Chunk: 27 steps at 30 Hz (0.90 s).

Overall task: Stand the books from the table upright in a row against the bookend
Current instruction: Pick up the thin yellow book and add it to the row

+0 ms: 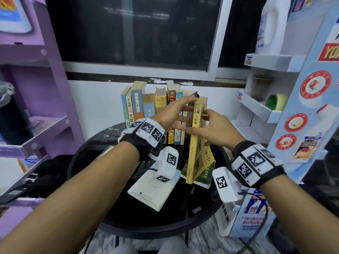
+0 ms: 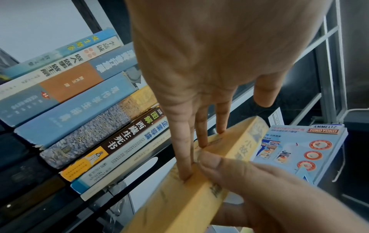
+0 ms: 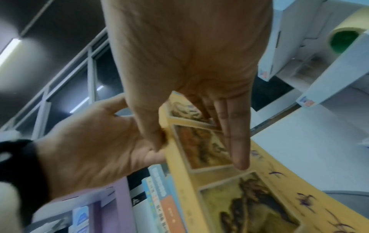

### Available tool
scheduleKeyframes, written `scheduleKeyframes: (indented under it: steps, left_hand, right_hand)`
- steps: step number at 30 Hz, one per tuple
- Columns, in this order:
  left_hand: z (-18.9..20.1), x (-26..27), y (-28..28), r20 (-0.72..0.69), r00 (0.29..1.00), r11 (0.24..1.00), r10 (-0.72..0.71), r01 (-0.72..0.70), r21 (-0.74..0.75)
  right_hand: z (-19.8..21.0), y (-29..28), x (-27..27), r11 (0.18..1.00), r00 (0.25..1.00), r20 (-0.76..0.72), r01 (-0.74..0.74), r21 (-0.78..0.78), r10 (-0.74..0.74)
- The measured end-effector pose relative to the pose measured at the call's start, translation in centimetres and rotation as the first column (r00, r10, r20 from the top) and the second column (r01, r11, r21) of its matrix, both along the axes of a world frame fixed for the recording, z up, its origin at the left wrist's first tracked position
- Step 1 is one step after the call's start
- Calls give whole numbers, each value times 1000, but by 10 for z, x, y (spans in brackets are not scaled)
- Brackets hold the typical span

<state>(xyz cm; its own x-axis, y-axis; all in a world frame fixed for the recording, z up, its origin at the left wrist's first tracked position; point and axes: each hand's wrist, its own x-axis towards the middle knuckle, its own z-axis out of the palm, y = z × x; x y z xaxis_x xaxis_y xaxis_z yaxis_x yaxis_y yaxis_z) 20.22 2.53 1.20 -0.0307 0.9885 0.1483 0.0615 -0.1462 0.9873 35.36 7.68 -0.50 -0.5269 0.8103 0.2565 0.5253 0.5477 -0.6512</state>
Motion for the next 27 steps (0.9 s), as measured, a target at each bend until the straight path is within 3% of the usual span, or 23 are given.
scheduleKeyframes:
  steps: [6,12,14,18,20,23,27]
  left_hand:
    - [2,-3,6,-147,988,999,-35,37,9]
    - [2,-8,18,-272,960,998,-63,68,9]
    - [5,-8,21,-287,958,998,-12,29,55]
    - [5,-16,35,-285,932,954,226,-151,260]
    - [3,-23,44,-327,874,904,358,-237,356]
    - [6,-31,55,-436,717,822,544,-349,451]
    - [7,-47,73,-633,484,796,605,-364,483]
  right_hand:
    - [7,1,-8,981,981,-35,191,40,-189]
    - [11,12,-7,961,969,-78,244,132,-235]
    - [15,15,-7,954,964,-83,264,145,-254]
    - [22,20,-8,948,959,-105,278,157,-264]
    - [25,23,-9,948,957,-120,280,154,-263]
    - [26,30,-11,944,955,-123,287,166,-269]
    - [24,41,-12,934,954,-116,295,203,-277]
